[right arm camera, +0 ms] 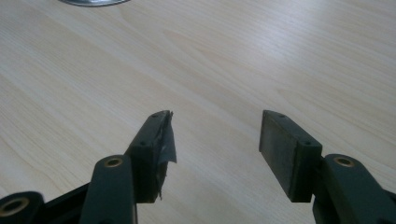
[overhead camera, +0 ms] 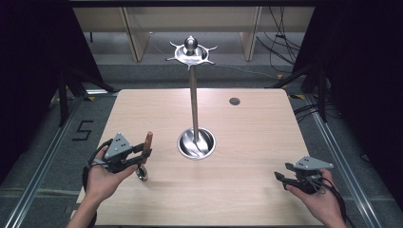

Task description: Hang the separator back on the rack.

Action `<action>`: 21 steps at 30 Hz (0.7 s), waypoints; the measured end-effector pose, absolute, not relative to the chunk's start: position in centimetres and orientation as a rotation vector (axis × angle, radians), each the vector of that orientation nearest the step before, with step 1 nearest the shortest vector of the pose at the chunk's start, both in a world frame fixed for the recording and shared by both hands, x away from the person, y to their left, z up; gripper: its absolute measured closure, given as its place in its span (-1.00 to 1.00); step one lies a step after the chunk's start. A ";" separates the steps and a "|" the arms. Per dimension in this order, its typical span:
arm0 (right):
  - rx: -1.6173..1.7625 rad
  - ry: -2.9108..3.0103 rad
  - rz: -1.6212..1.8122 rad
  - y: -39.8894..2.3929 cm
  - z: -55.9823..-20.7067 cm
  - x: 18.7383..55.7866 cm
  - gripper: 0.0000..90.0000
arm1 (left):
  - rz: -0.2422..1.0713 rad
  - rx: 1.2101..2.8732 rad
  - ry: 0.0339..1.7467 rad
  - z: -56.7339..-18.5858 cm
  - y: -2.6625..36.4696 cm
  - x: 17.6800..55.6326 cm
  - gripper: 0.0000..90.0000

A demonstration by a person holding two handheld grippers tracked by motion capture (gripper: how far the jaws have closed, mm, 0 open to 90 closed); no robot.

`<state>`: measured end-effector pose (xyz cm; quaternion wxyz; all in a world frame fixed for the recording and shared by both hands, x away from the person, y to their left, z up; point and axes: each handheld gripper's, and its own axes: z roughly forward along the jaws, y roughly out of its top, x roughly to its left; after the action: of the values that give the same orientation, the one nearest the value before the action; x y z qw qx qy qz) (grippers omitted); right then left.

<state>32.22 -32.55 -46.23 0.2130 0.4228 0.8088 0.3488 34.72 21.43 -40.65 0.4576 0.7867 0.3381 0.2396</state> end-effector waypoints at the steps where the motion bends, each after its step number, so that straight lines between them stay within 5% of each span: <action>1: 1.173 2.245 0.968 -32.6 -46.2 32.2 -0.01 | 0.591 1.927 0.841 -40.6 21.3 34.6 0.50; 21: 1.173 2.247 0.970 -32.5 -46.2 32.2 -0.01 | 0.603 1.830 0.860 -38.0 19.9 33.1 0.50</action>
<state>32.18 -32.46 -46.23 0.2120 0.4224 0.8091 0.3493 33.10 19.90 -38.04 0.4932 0.7546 0.3544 0.2486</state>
